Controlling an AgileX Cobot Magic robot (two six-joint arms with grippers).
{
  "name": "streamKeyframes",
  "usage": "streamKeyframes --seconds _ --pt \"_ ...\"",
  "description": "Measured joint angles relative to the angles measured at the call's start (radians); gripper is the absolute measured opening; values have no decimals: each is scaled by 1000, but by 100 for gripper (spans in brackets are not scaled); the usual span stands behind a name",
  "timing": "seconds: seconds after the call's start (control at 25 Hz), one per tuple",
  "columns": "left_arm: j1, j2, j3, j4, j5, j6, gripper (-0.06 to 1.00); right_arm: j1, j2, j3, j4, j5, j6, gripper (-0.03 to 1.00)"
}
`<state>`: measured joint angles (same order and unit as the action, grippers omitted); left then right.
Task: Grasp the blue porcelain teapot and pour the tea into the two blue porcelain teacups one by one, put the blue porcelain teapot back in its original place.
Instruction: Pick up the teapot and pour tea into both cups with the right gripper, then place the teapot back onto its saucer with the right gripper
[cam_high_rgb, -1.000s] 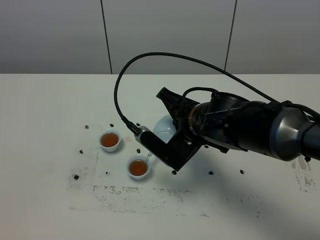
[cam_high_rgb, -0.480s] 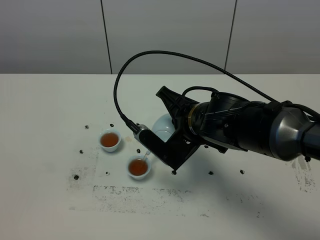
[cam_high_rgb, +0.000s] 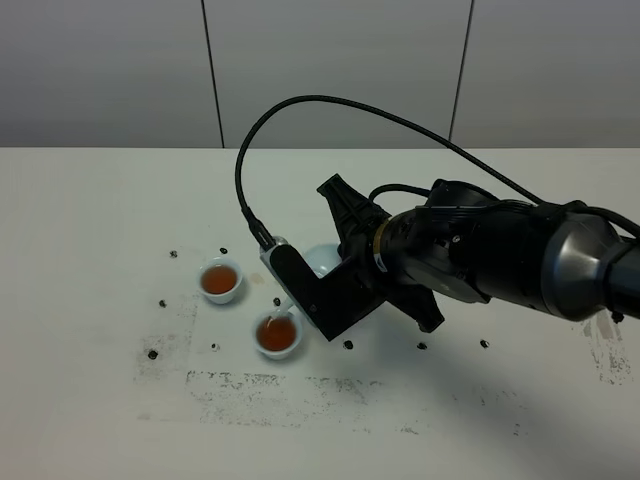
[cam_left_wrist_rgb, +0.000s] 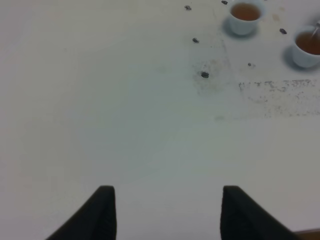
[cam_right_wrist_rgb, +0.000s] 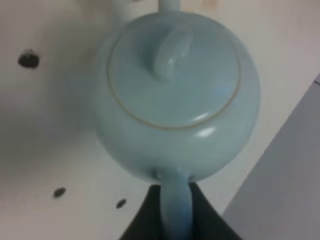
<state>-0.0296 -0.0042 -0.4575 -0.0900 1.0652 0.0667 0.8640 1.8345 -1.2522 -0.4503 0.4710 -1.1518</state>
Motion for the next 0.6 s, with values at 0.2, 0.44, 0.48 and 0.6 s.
streamKeyframes --seconds 0.2,0.44,0.48,0.6 --pt "0 0 0 0 0 0 49 -46 -14 0 242 6 -8 3" --pt "0 0 0 0 0 0 49 -93 -106 0 585 32 -2 3" --pt "0 0 0 0 0 0 49 -95 -132 0 615 40 38 3" --pt "0 0 0 0 0 0 49 -95 -210 33 656 29 219 3"
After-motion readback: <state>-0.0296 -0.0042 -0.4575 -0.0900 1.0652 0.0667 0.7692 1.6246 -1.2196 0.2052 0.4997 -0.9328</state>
